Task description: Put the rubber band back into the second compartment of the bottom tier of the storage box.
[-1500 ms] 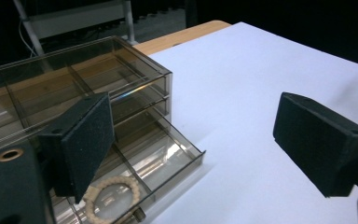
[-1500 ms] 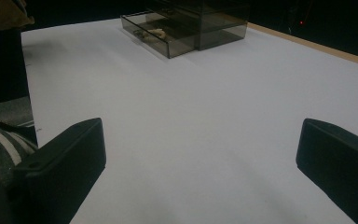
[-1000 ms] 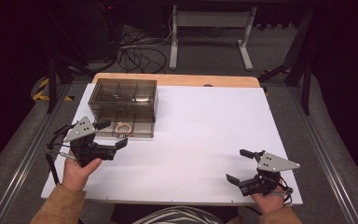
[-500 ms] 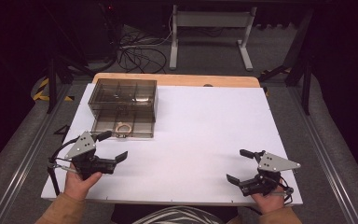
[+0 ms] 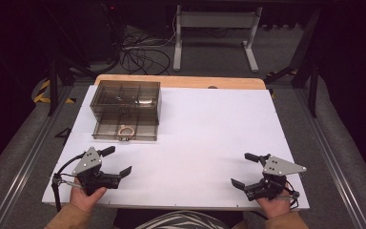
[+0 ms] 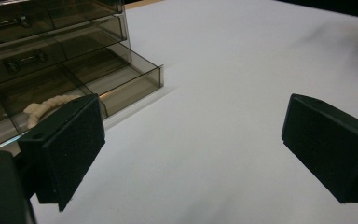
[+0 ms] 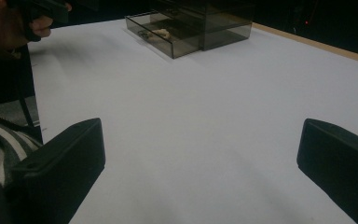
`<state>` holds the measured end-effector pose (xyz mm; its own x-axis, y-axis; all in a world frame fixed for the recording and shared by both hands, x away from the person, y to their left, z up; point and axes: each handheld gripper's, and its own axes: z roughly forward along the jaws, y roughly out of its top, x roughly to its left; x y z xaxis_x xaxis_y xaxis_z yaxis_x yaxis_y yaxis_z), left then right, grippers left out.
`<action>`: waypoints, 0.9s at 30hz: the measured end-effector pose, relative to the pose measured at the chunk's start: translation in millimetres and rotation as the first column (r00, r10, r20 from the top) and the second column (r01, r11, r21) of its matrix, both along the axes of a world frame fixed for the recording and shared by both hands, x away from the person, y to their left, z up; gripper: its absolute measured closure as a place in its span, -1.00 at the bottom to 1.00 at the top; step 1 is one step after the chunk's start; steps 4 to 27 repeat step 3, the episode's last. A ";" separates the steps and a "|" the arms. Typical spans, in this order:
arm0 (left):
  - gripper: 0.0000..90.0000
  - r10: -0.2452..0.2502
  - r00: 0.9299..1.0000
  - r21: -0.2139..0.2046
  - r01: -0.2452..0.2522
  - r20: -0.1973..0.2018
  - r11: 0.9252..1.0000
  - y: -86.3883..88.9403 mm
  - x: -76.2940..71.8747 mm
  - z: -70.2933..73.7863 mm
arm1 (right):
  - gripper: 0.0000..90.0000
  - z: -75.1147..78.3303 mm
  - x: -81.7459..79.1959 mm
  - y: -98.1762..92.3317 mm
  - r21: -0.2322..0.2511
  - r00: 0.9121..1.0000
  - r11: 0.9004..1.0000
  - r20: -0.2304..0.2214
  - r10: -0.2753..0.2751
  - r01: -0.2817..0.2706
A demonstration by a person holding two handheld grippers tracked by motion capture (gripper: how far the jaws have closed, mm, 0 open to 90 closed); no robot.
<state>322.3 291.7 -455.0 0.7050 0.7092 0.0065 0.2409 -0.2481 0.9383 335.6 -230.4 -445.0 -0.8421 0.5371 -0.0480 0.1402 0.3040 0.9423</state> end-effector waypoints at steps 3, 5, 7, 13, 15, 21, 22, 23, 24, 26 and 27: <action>-0.86 -0.011 1.000 -0.015 0.011 -0.002 1.000 3.3 0.3 -0.5 | -0.97 -0.2 0.2 -0.1 -0.001 1.000 1.000 -0.002 -0.001 0.001; -0.86 -0.011 1.000 -0.015 0.011 -0.002 1.000 3.3 0.3 -0.5 | -0.97 -0.2 0.2 -0.1 -0.001 1.000 1.000 -0.002 -0.001 0.001; -0.86 -0.011 1.000 -0.015 0.011 -0.002 1.000 3.3 0.3 -0.5 | -0.97 -0.2 0.2 -0.1 -0.001 1.000 1.000 -0.002 -0.001 0.001; -0.86 -0.011 1.000 -0.015 0.011 -0.002 1.000 3.3 0.3 -0.5 | -0.97 -0.2 0.2 -0.1 -0.001 1.000 1.000 -0.002 -0.001 0.001; -0.86 -0.011 1.000 -0.015 0.011 -0.002 1.000 3.3 0.3 -0.5 | -0.97 -0.2 0.2 -0.1 -0.001 1.000 1.000 -0.002 -0.001 0.001; -0.86 -0.011 1.000 -0.015 0.011 -0.002 1.000 3.3 0.3 -0.5 | -0.97 -0.2 0.2 -0.1 -0.001 1.000 1.000 -0.002 -0.001 0.001; -0.86 -0.011 1.000 -0.015 0.011 -0.002 1.000 3.3 0.3 -0.5 | -0.97 -0.2 0.2 -0.1 -0.001 1.000 1.000 -0.002 -0.001 0.001; -0.86 -0.011 1.000 -0.015 0.011 -0.002 1.000 3.3 0.3 -0.5 | -0.97 -0.2 0.2 -0.1 -0.001 1.000 1.000 -0.002 -0.001 0.001; -0.86 -0.011 1.000 -0.015 0.011 -0.002 1.000 3.3 0.3 -0.5 | -0.97 -0.2 0.2 -0.1 -0.001 1.000 1.000 -0.002 -0.001 0.001; -0.86 -0.011 1.000 -0.015 0.011 -0.002 1.000 3.3 0.3 -0.5 | -0.97 -0.2 0.2 -0.1 -0.001 1.000 1.000 -0.002 -0.001 0.001; -0.86 -0.011 1.000 -0.015 0.011 -0.002 1.000 3.3 0.3 -0.5 | -0.97 -0.2 0.2 -0.1 -0.001 1.000 1.000 -0.002 -0.001 0.001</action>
